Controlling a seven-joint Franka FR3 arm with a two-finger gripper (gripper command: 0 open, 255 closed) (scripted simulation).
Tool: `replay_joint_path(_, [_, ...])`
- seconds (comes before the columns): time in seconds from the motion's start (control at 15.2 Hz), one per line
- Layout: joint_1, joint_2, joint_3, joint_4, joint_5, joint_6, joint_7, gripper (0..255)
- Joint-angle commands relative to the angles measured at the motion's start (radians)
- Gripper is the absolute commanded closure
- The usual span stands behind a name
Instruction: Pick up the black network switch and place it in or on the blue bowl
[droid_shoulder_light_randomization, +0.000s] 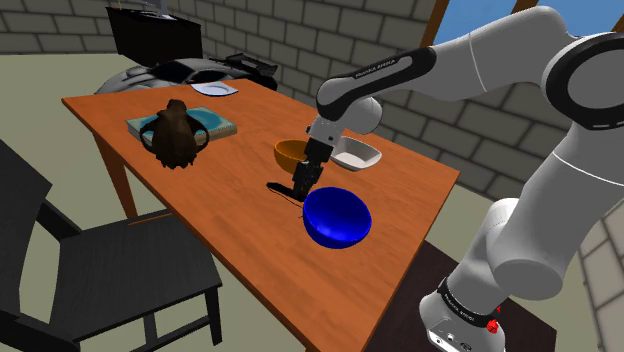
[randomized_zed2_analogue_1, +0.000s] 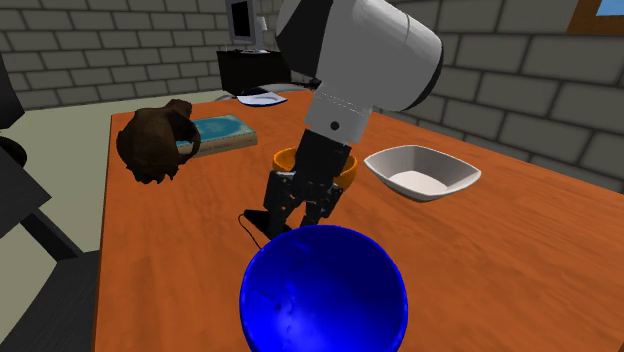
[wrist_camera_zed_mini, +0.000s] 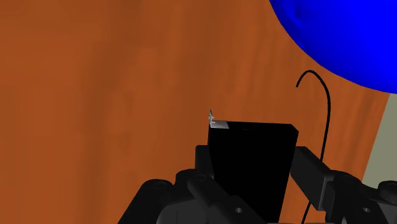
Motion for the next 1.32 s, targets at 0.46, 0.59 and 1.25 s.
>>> replay_joint_path(0.46, [-0.005,-0.063,-0.003,0.048,-0.045,-0.094,0.068,255])
replay_joint_path(0.59, [-0.007,-0.075,-0.004,0.062,-0.054,-0.116,0.082,255])
replay_joint_path(1.25, [-0.012,-0.124,-0.006,0.140,-0.089,-0.227,0.149,255])
